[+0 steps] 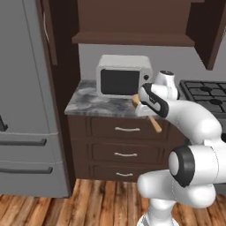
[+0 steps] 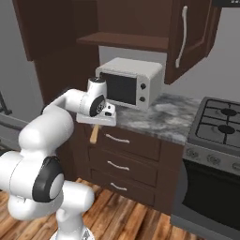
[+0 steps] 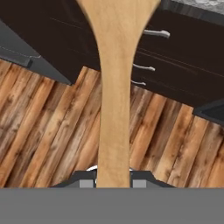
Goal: Organize the utensils by type. Pick up the wooden spoons from the counter and place them in the open cabinet. Then pick up the metallic utensils from the counter and place them in the open drawer.
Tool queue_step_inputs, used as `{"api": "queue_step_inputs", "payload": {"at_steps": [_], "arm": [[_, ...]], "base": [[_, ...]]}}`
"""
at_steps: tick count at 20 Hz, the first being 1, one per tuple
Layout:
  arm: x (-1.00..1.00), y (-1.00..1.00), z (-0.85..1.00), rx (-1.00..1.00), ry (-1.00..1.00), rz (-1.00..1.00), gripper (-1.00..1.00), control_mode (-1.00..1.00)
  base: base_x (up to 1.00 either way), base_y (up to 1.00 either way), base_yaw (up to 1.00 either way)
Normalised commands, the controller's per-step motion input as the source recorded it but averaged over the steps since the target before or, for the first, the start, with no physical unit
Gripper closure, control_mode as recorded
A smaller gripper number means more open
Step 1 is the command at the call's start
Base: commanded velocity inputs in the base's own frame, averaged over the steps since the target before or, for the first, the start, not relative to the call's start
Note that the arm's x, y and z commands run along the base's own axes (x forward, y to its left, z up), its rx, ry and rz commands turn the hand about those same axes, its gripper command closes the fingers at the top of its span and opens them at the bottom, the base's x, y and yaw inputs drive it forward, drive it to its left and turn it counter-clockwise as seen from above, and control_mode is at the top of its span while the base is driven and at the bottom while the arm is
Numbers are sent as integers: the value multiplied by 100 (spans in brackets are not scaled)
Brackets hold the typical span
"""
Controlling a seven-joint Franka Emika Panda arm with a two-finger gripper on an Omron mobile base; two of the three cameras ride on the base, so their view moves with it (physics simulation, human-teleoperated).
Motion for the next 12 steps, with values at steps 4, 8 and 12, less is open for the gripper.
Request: {"api": "queue_step_inputs", "payload": {"at_steps": [4,8,12], "arm": [[0,0,0,0,0,0,100,100],[0,0,0,0,0,0,100,100],[0,0,0,0,0,0,100,100]], "base": [[34,16,-10],[27,3,-20],[68,41,-24]]}}
